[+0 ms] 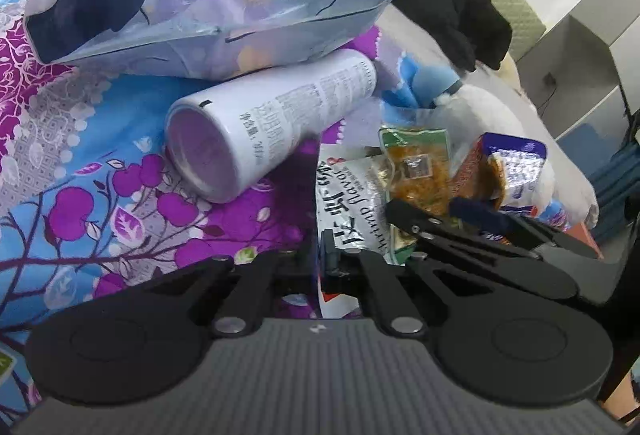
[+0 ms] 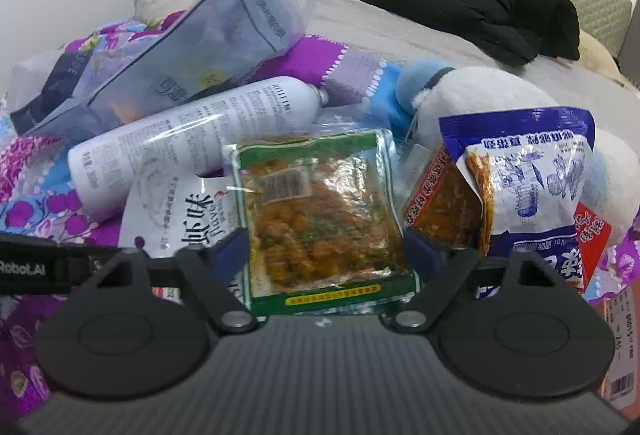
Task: Organize snacks
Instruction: 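Close left tool on white shrimp-flavour bag while right tool grasps green-labelled snack pack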
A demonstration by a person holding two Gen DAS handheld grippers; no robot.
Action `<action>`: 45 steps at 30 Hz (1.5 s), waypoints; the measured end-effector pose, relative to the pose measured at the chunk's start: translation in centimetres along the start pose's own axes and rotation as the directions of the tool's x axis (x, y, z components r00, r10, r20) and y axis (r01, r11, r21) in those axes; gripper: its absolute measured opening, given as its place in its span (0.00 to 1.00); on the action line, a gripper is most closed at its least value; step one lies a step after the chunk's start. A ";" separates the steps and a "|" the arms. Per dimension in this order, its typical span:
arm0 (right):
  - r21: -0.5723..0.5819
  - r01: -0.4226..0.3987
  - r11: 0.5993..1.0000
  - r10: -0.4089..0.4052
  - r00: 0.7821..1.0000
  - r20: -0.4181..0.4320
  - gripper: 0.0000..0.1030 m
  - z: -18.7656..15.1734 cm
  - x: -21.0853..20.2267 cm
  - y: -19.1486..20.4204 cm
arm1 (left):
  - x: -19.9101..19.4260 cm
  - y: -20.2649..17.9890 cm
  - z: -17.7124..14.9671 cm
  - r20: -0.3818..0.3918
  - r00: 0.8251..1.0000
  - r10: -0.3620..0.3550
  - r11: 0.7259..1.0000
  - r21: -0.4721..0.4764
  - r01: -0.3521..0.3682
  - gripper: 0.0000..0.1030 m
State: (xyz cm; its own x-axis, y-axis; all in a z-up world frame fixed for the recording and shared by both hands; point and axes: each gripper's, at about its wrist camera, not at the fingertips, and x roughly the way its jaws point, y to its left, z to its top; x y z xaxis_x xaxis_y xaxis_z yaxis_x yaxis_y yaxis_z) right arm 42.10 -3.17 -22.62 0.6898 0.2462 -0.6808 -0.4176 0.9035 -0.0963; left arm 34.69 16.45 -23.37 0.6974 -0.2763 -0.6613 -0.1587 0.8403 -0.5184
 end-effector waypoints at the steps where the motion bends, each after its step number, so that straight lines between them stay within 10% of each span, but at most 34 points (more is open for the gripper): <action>1: -0.010 0.009 1.000 -0.009 1.000 0.006 0.61 0.0 -0.2 0.4 | -0.2 -0.1 0.0 0.004 1.000 -0.008 1.000 -0.002 0.008 0.01; 6: -0.020 0.032 0.999 -0.032 0.999 0.025 0.04 0.4 -1.5 1.2 | -1.3 -0.7 -0.2 0.020 0.999 -0.032 0.999 -0.003 0.032 0.00; 20: 0.146 0.041 0.988 -0.043 0.999 0.006 0.08 -1.8 -7.2 -1.6 | -7.0 -1.3 -3.3 0.028 0.998 -0.049 0.998 -0.043 0.050 0.00; 22: 0.212 0.022 0.977 -0.019 1.000 -0.015 0.28 -2.9 -7.8 -2.3 | -7.4 -1.1 -3.9 0.024 0.999 -0.039 0.998 -0.050 0.040 0.00; 23: 0.257 -0.002 0.966 0.006 1.000 -0.016 0.60 -3.6 -8.1 -2.8 | -7.6 -0.9 -4.1 0.023 0.999 -0.037 0.998 -0.053 0.038 0.00; 24: 0.306 -0.031 0.951 0.033 0.999 -0.001 0.72 -4.2 -8.5 -3.3 | -7.9 -0.8 -4.4 0.021 0.999 -0.035 0.998 -0.055 0.036 0.00; 34: 0.631 -0.096 0.770 0.089 0.995 0.043 0.65 -7.6 -8.3 -6.7 | -8.2 -0.2 -5.5 0.006 1.000 -0.017 0.998 -0.054 0.017 0.00; 38: 0.731 -0.144 0.667 0.137 0.988 0.070 0.27 -7.9 -6.4 -8.2 | -8.1 -0.1 -5.4 0.010 0.999 -0.031 0.997 -0.069 0.032 0.00; 40: 0.742 -0.148 0.654 0.146 0.987 0.068 0.10 -7.5 -5.8 -8.4 | -8.3 -0.2 -5.3 0.017 0.999 -0.036 0.997 -0.069 0.037 0.00; 45: 0.693 -0.206 0.691 0.128 0.978 0.163 0.05 -6.1 -8.2 -7.9 | -9.5 -1.0 -5.1 0.046 0.998 -0.050 0.997 -0.063 0.053 0.00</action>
State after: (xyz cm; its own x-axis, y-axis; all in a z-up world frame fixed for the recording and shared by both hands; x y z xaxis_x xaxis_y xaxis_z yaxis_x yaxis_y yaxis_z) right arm 36.14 -14.48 -20.69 0.7181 0.4133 -0.5599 -0.0210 0.8171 0.5762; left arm 24.63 15.82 -19.30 0.7360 -0.2959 -0.6088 -0.1652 0.7937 -0.5855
